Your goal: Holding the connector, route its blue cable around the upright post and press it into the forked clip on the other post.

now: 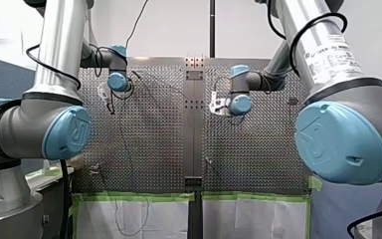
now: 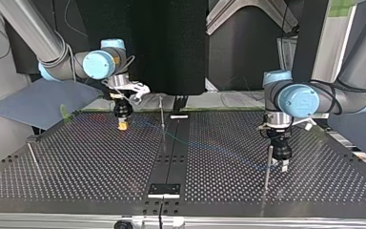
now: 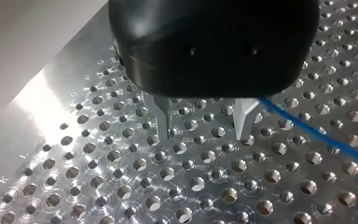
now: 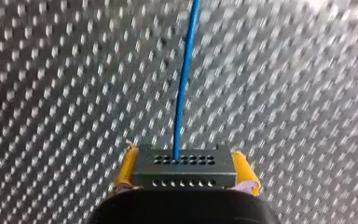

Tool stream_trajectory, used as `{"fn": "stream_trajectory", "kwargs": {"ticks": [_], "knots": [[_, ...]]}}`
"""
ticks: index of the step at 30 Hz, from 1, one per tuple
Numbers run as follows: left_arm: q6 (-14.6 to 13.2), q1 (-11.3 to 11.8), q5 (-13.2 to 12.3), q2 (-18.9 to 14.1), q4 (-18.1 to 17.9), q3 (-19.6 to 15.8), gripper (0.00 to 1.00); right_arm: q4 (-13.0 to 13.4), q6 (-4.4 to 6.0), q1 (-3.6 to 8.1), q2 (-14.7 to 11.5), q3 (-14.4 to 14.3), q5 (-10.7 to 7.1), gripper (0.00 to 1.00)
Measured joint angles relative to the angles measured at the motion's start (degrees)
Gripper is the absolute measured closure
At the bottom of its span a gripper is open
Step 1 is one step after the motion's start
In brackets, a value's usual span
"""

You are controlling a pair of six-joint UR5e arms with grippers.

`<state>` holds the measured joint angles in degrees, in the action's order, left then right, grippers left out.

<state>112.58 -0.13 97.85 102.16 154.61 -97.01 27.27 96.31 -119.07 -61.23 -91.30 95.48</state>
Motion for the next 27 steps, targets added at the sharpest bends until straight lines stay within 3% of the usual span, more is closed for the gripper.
{"fn": "stream_trajectory", "kwargs": {"ticks": [14, 27], "knots": [[0.19, -0.17, 0.0, -0.02, 0.0, 0.0, 0.32, 5.81, 0.36, 4.01, 3.78, -6.7, 1.35, 1.0], [0.35, -0.39, -0.04, -0.02, 0.1, 0.0, 0.32, 13.19, 1.02, 7.77, 6.21, -14.13, 3.03, 1.0]]}}
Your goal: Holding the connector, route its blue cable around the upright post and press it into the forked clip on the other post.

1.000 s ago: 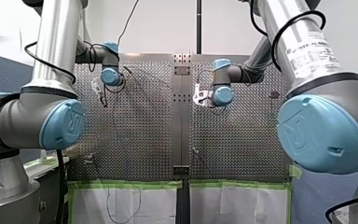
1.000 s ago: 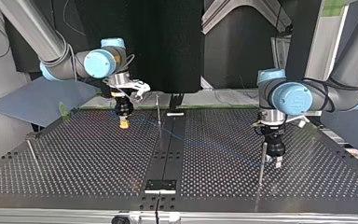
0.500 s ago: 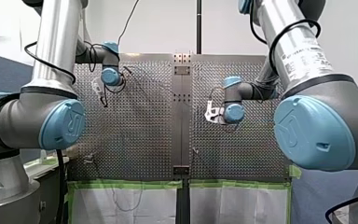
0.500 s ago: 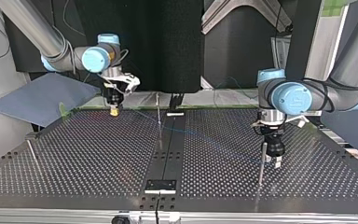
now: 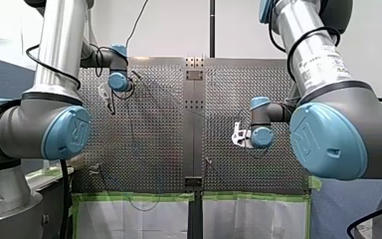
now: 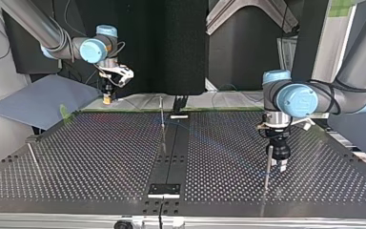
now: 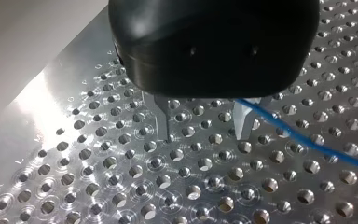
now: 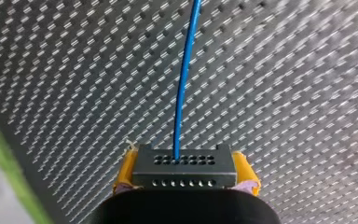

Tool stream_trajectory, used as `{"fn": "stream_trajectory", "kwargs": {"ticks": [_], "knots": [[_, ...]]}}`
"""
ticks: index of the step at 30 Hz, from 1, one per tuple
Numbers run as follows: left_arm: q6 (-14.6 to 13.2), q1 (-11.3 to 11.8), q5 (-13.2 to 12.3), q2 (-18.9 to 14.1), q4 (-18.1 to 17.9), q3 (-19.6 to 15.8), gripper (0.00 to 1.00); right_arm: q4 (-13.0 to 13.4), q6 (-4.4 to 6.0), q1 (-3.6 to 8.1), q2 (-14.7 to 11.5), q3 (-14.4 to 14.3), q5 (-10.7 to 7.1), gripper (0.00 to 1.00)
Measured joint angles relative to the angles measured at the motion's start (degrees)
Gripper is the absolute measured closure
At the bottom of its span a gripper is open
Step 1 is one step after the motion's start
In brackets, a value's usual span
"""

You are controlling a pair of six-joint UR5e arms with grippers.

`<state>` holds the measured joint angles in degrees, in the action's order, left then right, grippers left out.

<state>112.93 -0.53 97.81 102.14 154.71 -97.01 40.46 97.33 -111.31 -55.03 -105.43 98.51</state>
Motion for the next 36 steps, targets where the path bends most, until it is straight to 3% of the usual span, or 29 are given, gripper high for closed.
{"fn": "stream_trajectory", "kwargs": {"ticks": [9, 16, 21, 23, 29, 36], "knots": [[0.16, -0.03, 0.04, 0.01, -0.09, 0.0, 0.32, 2.72, 0.28, 0.82, 4.47, -2.93, 1.68, 1.0], [0.17, -0.04, 0.02, 0.01, -0.08, 0.0, 0.32, 5.07, 0.78, 1.33, 6.41, -4.13, 1.8, 1.0], [0.17, -0.04, -0.23, 0.0, -0.09, 0.0, 0.2, 5.88, 0.74, 1.43, 8.26, -4.29, 1.78, 1.0], [0.15, -0.04, -0.27, -0.01, -0.1, 0.0, 0.03, 6.06, 0.71, 1.46, 8.94, -4.3, 1.78, 1.0], [0.08, -0.04, 0.9, 0.01, 0.04, 0.0, 0.0, 7.27, 0.68, 1.0, 10.81, -5.14, 1.59, 1.0], [0.01, -0.11, 1.94, 0.0, 0.15, 0.0, 0.0, 10.61, 0.66, 0.36, 12.08, -6.33, 0.61, 1.0]]}}
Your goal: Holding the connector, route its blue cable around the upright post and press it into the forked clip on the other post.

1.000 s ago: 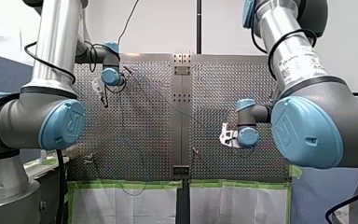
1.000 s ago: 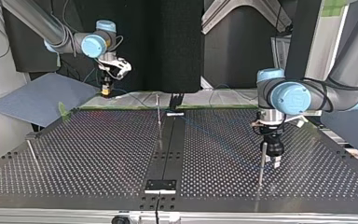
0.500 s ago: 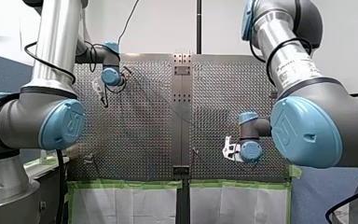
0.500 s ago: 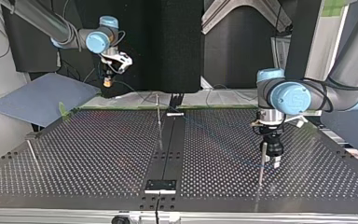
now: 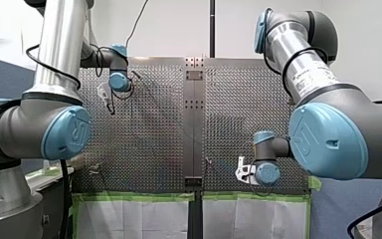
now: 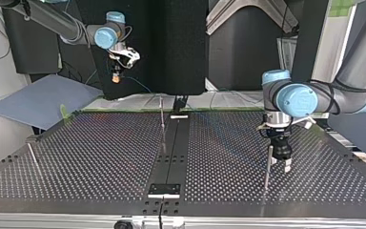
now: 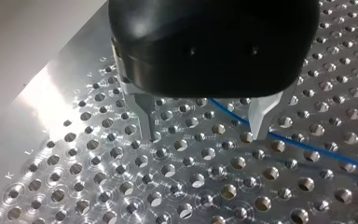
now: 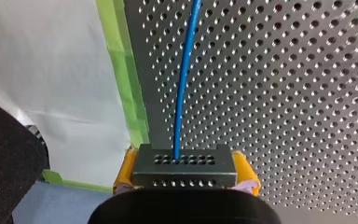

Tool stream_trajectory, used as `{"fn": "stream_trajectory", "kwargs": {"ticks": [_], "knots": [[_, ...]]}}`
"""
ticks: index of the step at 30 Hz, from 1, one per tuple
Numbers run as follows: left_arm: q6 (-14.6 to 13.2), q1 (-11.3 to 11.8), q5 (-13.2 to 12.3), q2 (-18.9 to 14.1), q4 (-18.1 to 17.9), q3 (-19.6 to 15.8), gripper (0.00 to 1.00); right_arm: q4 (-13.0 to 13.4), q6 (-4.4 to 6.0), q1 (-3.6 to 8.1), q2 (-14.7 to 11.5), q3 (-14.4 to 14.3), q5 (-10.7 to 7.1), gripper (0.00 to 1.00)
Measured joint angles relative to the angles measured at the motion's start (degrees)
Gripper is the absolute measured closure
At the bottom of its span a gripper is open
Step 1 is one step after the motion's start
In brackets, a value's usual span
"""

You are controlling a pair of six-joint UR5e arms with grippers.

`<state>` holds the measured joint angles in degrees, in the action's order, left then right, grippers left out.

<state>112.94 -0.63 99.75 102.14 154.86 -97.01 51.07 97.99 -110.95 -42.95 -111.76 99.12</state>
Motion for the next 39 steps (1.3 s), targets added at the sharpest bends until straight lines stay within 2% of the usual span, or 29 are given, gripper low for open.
{"fn": "stream_trajectory", "kwargs": {"ticks": [8, 14, 18, 22, 26, 31, 39], "knots": [[-0.01, -0.31, 0.12, 0.0, 0.01, 0.0, 0.0, 3.08, 0.15, -0.19, 0.24, -1.91, -0.44, 1.0], [-0.04, -0.47, 0.13, -0.01, 0.01, 0.0, 0.0, 6.01, 0.41, -0.27, 2.2, -2.27, -1.59, 1.0], [-0.03, -0.56, 0.13, 0.0, 0.01, 0.0, 0.0, 8.15, 1.34, -0.45, 4.25, -2.28, -3.52, 1.0], [-0.06, -0.61, 0.15, 0.0, 0.01, 0.0, 0.0, 10.11, 1.57, -0.69, 6.22, -2.08, -4.92, 1.0], [-0.09, -0.78, 0.69, 0.0, 0.01, 0.0, 0.0, 12.31, 1.33, -1.05, 8.42, -1.2, -5.23, 1.0], [-0.14, -0.97, 1.11, 0.01, 0.01, 0.0, 0.0, 15.34, 0.53, -1.6, 11.43, 0.22, -5.11, 1.0], [-0.16, -1.05, 1.23, 0.02, 0.01, 0.0, 0.0, 19.4, 0.4, -2.33, 15.69, 1.32, -5.29, 1.0]]}}
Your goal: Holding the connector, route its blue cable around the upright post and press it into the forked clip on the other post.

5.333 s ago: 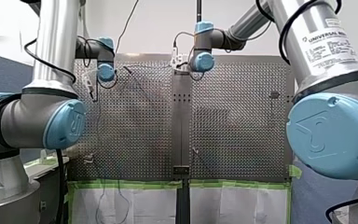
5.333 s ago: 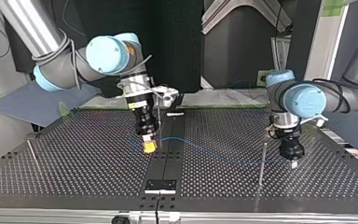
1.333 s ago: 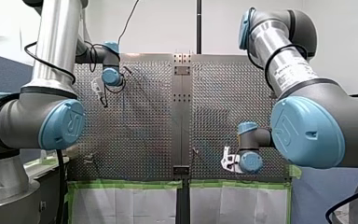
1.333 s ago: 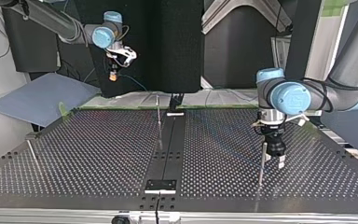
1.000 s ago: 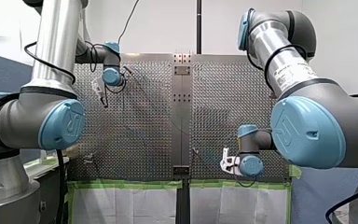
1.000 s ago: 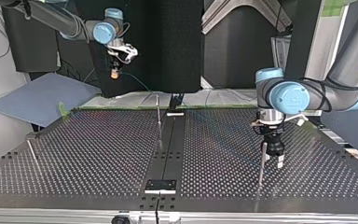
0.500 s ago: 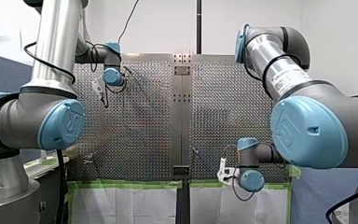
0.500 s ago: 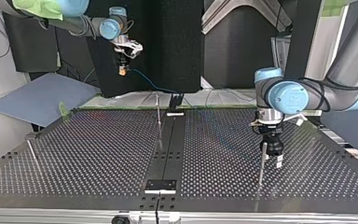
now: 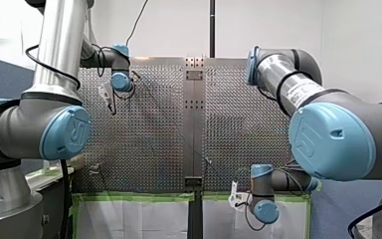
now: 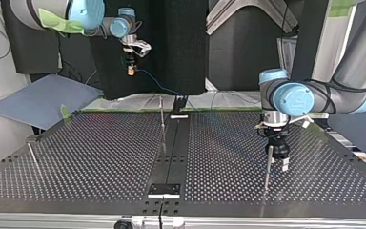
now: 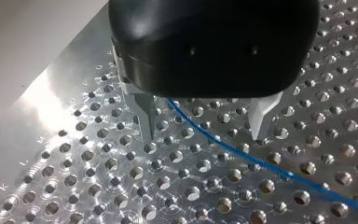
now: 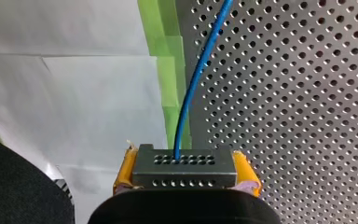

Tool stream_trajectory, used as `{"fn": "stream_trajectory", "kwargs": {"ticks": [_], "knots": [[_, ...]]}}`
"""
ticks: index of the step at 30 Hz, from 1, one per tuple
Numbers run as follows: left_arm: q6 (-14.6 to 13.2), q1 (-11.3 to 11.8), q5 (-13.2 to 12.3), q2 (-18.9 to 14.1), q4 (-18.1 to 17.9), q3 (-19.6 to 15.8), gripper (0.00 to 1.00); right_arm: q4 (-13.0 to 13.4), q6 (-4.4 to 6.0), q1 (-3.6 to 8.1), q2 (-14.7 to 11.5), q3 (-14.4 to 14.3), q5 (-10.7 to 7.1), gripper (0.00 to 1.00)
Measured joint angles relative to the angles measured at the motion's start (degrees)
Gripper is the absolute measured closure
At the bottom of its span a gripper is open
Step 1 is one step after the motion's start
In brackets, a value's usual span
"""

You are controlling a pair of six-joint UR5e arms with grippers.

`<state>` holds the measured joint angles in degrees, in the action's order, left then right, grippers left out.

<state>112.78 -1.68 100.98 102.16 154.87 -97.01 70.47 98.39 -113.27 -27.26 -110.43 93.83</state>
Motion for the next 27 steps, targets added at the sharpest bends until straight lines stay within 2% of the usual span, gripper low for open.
{"fn": "stream_trajectory", "kwargs": {"ticks": [7, 17, 20, 24, 27], "knots": [[-0.02, -0.2, 0.2, 0.0, 0.0, 0.0, 0.0, 2.16, -0.48, -0.64, 3.15, 0.66, 0.17, 1.0], [0.05, -0.6, 0.65, -0.02, 0.0, 0.0, 0.0, 2.37, -1.6, -0.82, 7.99, 0.74, 0.18, 1.0], [0.06, -0.78, 0.72, -0.01, 0.0, 0.0, 0.0, 2.32, -2.13, -0.78, 9.56, 0.72, 0.2, 1.0], [0.06, -0.96, 0.74, -0.02, 0.0, 0.0, 0.0, 2.24, -3.33, -0.52, 11.87, 0.69, 0.06, 1.0], [0.07, -1.04, 0.74, -0.02, 0.0, 0.0, 0.0, 1.6, -3.73, -0.54, 12.11, 0.53, -0.01, 1.0]]}}
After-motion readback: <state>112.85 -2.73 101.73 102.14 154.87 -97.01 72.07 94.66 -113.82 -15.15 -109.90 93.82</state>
